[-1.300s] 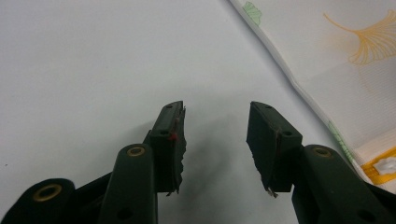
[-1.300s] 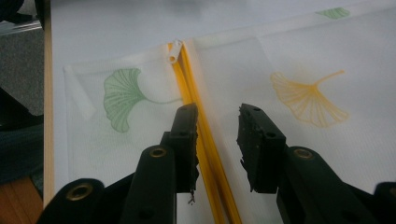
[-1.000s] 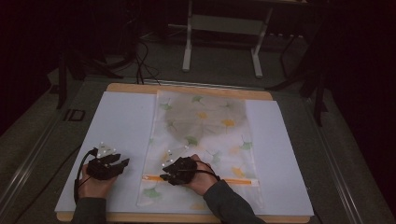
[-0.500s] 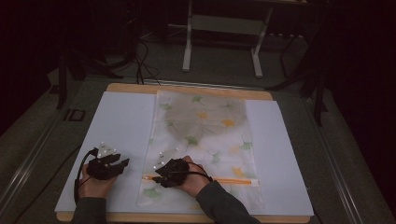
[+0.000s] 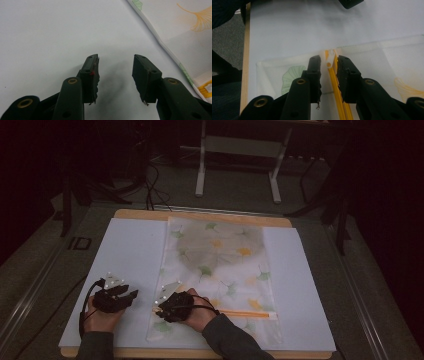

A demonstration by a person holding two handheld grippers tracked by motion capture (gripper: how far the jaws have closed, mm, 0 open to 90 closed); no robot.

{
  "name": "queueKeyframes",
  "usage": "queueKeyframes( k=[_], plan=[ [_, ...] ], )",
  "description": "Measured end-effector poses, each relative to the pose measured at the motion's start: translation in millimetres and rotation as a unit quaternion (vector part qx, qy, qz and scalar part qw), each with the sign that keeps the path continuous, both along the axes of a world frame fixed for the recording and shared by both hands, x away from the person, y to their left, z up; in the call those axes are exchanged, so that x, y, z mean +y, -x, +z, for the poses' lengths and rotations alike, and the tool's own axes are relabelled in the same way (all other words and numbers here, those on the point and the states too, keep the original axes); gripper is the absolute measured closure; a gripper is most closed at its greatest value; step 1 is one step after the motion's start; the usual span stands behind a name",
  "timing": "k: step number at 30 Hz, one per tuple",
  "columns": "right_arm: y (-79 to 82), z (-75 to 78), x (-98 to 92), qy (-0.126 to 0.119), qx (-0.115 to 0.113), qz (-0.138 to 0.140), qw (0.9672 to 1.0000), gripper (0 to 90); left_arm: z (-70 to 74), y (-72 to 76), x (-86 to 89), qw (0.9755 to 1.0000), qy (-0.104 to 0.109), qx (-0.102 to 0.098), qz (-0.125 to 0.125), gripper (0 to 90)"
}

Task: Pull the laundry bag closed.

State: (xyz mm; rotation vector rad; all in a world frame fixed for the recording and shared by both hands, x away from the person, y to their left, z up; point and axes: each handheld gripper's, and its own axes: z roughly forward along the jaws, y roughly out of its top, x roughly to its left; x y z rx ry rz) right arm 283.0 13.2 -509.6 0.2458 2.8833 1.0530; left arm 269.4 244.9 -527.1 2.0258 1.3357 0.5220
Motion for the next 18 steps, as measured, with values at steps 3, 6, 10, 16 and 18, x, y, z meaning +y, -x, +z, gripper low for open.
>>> queueKeyframes(
  k=[3,6,10,16,18],
  plan=[
    [-0.6,-2.7,5.9,0.004,0.0,0.001,1.0,71.8,-0.2,-0.2,0.0,1.0,-0.001,0.0,0.0,56.3],
    [-0.6,-4.1,9.2,0.005,-0.002,-0.001,1.0,70.9,-0.1,-0.2,0.0,1.0,-0.001,0.0,0.0,56.2],
    [-1.6,-6.8,14.9,0.008,0.0,0.0,1.0,70.5,-0.1,-0.1,0.0,1.0,-0.002,0.0,0.0,56.2],
    [-7.2,-8.9,20.0,0.01,0.008,-0.003,0.9999,70.9,-0.3,-0.1,-0.3,1.0,-0.004,0.0,-0.001,56.2],
    [-8.8,-10.2,20.6,0.016,0.012,-0.001,0.9998,72.9,-0.3,-0.2,-0.3,1.0,-0.004,0.0,-0.002,56.1]
  ],
)
